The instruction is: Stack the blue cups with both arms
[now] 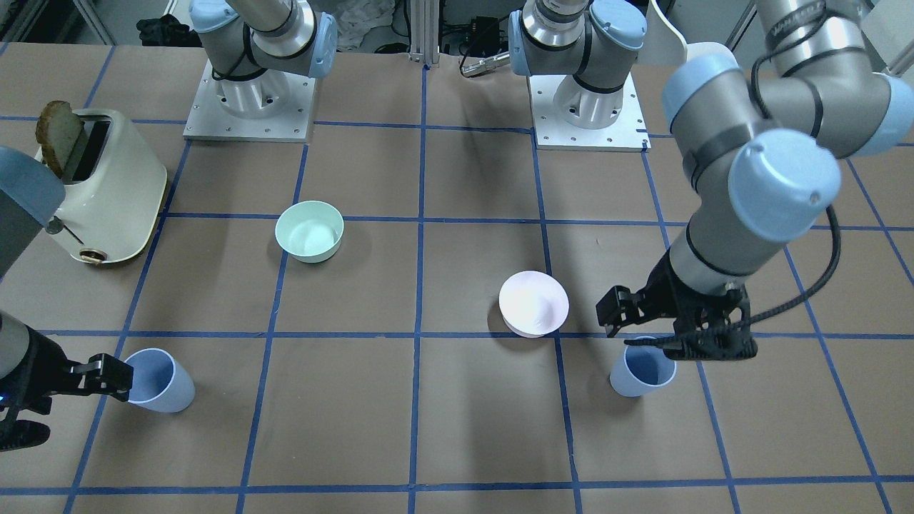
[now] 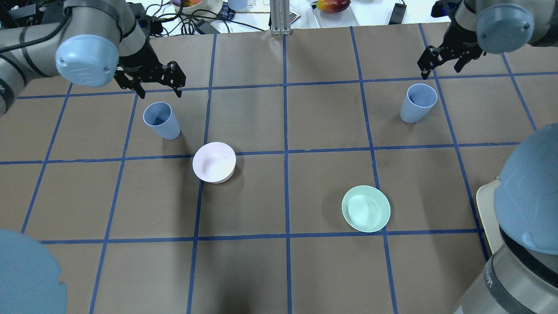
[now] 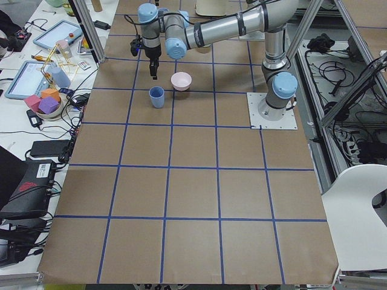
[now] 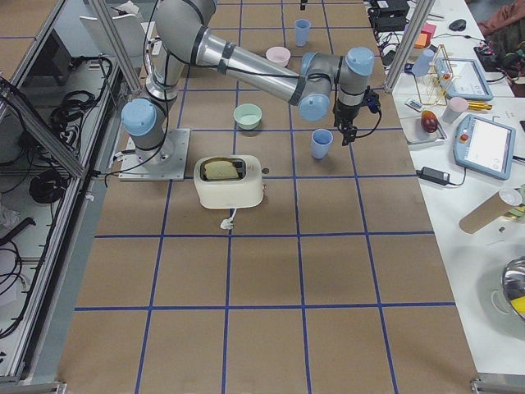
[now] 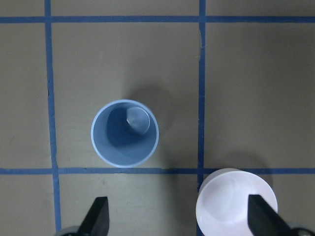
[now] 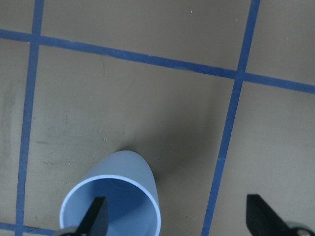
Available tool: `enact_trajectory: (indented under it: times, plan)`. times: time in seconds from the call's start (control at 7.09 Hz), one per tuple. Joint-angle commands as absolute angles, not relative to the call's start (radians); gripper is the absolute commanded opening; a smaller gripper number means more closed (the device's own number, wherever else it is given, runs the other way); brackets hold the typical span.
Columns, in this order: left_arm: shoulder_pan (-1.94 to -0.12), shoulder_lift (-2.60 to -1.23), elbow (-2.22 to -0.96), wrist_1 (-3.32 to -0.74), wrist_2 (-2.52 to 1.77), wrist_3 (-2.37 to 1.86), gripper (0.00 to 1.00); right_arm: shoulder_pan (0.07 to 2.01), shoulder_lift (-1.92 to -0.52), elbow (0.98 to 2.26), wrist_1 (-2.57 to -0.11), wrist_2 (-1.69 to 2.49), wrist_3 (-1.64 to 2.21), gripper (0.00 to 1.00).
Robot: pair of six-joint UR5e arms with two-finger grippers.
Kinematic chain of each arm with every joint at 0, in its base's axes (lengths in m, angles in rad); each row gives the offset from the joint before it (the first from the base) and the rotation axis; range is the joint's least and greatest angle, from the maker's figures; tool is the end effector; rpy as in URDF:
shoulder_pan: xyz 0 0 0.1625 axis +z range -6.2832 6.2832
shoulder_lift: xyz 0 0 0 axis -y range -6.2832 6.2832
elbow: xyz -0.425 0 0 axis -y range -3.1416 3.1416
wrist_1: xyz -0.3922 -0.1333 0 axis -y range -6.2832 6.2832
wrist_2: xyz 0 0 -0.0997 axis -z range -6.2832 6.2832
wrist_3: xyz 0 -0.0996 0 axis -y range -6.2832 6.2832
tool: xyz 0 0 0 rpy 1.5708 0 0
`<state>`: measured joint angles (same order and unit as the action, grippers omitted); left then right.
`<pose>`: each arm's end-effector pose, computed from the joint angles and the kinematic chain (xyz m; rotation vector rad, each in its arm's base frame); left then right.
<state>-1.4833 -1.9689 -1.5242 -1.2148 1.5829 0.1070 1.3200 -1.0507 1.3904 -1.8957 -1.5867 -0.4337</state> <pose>-0.0763 -0.6422 0.3201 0.0305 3.1290 -0.0052 -0.0410 -0.6907 0.2996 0.2862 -3.1183 -0.0302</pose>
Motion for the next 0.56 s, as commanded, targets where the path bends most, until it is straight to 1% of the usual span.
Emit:
enact_trajectory:
  times: [0.0, 0.14, 0.28, 0.42]
  plan:
    - [-1.471, -2.061, -1.517, -1.166, 1.583, 0.129, 1.00, 1.316, -1.048, 1.423, -1.859, -1.586, -0.433, 0.99]
    - [-1.463, -2.075, -1.514, -1.169, 1.582, 0.127, 0.88, 1.316, -1.039, 1.431, -1.861, -1.585, -0.437, 0.92]
    - [-1.463, -2.085, -1.516, -1.169, 1.583, 0.127, 0.65, 1.316, -1.031, 1.431, -1.868, -1.583, -0.437, 0.86]
    - [-1.463, -2.088, -1.516, -1.169, 1.583, 0.127, 0.27, 1.316, -1.023, 1.433, -1.870, -1.586, -0.437, 0.57]
